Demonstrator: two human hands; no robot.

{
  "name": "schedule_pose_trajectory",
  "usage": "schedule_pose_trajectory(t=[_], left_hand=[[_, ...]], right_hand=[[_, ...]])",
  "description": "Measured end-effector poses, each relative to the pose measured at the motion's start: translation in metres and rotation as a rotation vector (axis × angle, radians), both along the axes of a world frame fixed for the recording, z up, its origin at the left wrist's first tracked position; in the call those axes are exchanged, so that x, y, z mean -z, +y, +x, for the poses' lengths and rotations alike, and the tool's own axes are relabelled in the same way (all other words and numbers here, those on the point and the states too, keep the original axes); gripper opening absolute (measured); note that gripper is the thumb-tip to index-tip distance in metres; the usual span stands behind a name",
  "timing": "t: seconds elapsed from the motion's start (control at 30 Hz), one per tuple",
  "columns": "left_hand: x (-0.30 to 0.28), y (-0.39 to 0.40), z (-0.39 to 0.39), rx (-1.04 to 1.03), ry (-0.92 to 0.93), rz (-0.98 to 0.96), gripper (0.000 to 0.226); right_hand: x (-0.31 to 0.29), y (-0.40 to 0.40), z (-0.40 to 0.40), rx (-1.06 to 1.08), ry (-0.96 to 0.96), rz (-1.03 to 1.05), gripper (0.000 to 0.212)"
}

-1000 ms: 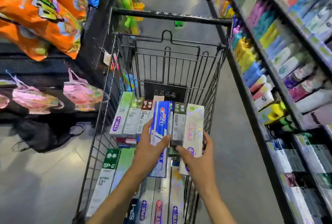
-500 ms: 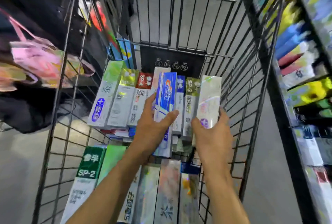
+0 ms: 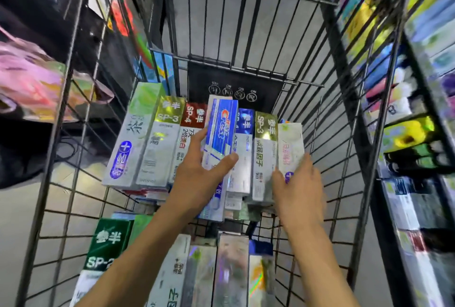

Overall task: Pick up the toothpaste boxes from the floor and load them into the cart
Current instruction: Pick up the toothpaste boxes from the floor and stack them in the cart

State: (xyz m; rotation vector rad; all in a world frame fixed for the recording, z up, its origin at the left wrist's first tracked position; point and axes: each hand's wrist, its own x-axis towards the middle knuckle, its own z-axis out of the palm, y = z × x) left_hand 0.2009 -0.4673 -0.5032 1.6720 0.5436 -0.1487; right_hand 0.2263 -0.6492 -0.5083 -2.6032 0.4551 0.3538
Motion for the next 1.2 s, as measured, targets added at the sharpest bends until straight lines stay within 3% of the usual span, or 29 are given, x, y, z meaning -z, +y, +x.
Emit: schedule_pose_trajectory(t=[0.17, 0.3, 0.37, 0.57, 0.7, 0.83, 0.97, 1.03, 1.1, 1.2], left_hand=[[-0.001, 0.005, -0.002, 0.02, 0.026, -0.007, 0.062], [-0.006, 0.015, -0.006, 0.031, 0.069, 0.057, 0.061], [-0.007, 0.02, -0.006, 0.02, 0.095, 0.091, 0.048], [-0.018, 0.032, -0.004, -0.031, 0.054, 0.272, 0.037], [-0.028, 0.054, -0.008, -0.069, 0.029, 0.462, 0.03], [-0.036, 0.087, -0.006, -0.038, 0.102, 0.652, 0.03], [-0.032, 0.109, -0.003, -0.049, 0.193, 0.736, 0.028], [-0.024, 0.11, -0.001, -0.008, 0.199, 0.804, 0.035], [-0.016, 0.107, 0.004, 0.019, 0.224, 0.88, 0.057], [-0.011, 0.101, 0.01, -0.029, 0.211, 0.929, 0.059]], right_hand=[[-0.006, 0.008, -0.003, -0.114, 0.075, -0.184, 0.071], [-0.006, 0.007, -0.004, -0.28, 0.102, -0.304, 0.052], [0.002, 0.005, -0.005, -0.306, 0.067, -0.265, 0.045], [0.024, 0.005, -0.012, -0.284, 0.004, -0.158, 0.074], [0.014, 0.015, -0.013, -0.332, -0.051, -0.074, 0.067], [0.005, 0.042, -0.008, -0.427, -0.123, 0.004, 0.061], [0.003, 0.067, -0.001, -0.511, -0.078, 0.029, 0.075], [0.004, 0.073, 0.001, -0.552, -0.002, -0.002, 0.073], [0.005, 0.075, 0.002, -0.568, 0.002, -0.027, 0.07], [0.006, 0.075, 0.002, -0.583, 0.009, -0.055, 0.069]])
